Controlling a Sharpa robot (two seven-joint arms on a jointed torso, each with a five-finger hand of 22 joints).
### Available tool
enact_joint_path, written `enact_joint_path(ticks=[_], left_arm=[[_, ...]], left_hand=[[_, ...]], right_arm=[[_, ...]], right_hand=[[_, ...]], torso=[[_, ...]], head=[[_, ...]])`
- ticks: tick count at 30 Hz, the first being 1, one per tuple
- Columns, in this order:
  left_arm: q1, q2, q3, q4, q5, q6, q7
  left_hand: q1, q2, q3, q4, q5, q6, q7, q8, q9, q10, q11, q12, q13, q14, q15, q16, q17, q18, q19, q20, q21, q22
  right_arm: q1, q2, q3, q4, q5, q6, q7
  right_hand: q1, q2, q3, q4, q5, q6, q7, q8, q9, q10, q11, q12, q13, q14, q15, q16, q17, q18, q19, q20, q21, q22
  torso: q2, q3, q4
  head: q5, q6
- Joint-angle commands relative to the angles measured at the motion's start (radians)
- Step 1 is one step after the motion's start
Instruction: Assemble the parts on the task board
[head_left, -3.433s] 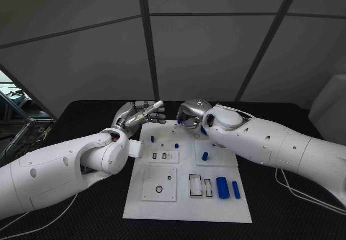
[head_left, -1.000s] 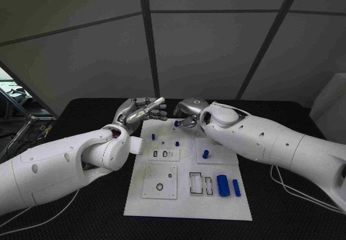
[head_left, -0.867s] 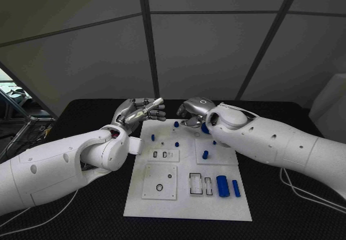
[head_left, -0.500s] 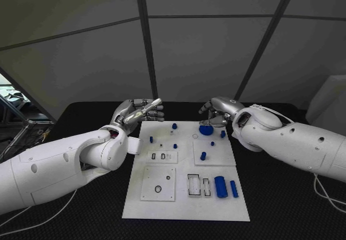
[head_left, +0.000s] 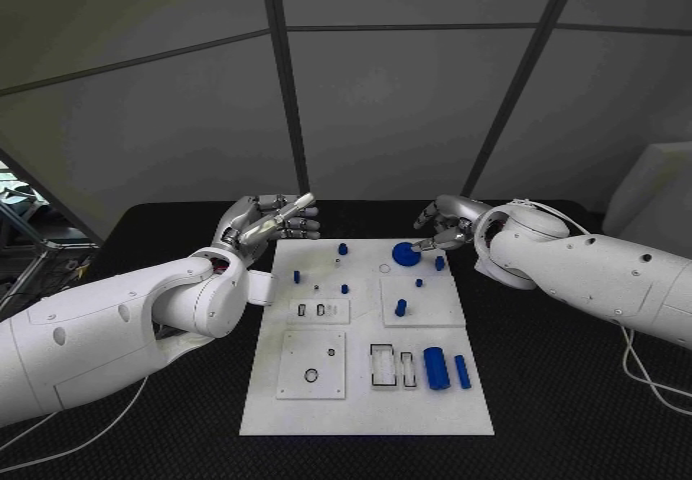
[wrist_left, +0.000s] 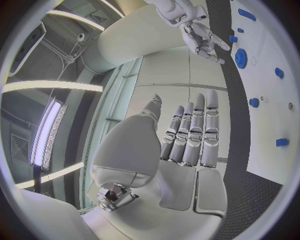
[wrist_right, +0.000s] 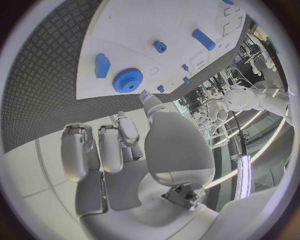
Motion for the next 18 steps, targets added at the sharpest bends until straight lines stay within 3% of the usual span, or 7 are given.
enact_joint_path(ticks=[1,18], left_arm=[[0.002,0.002,0.001,0.002,-0.005,0.015,0.005],[0.002,0.006,0.001,0.001,-0.005,0.016,0.003]], left_hand=[[-0.006,0.002,0.0,-0.004,0.004,0.006,-0.002,-0.005,0.0,0.003,0.003,-0.001,0.0,0.004,0.003,-0.005,0.001,-0.005,0.001,0.001,0.004,0.001],[-0.007,0.003,-0.001,-0.004,0.004,0.005,-0.001,-0.007,-0.001,-0.001,0.004,-0.005,-0.001,0.004,0.003,-0.007,0.003,-0.005,0.001,0.001,0.005,0.001]], right_arm=[[0.003,0.014,0.001,-0.014,0.016,0.06,-0.009],[0.0,0.071,0.0,-0.051,-0.067,0.079,-0.01]], right_hand=[[0.014,0.002,-0.008,0.0,0.007,-0.01,0.001,0.008,-0.001,0.023,0.003,0.045,0.053,0.063,0.008,0.017,0.039,-0.01,0.026,0.003,0.009,0.137],[0.039,0.02,-0.02,-0.003,0.013,-0.002,0.0,0.05,0.004,0.086,0.004,0.156,0.185,0.077,0.012,0.061,0.118,-0.022,0.063,0.009,0.032,0.192]], torso=[[0.001,-0.0007,0.0008],[-0.001,-0.0001,0.0003]], head=[[0.001,-0.005],[0.002,-0.014]])
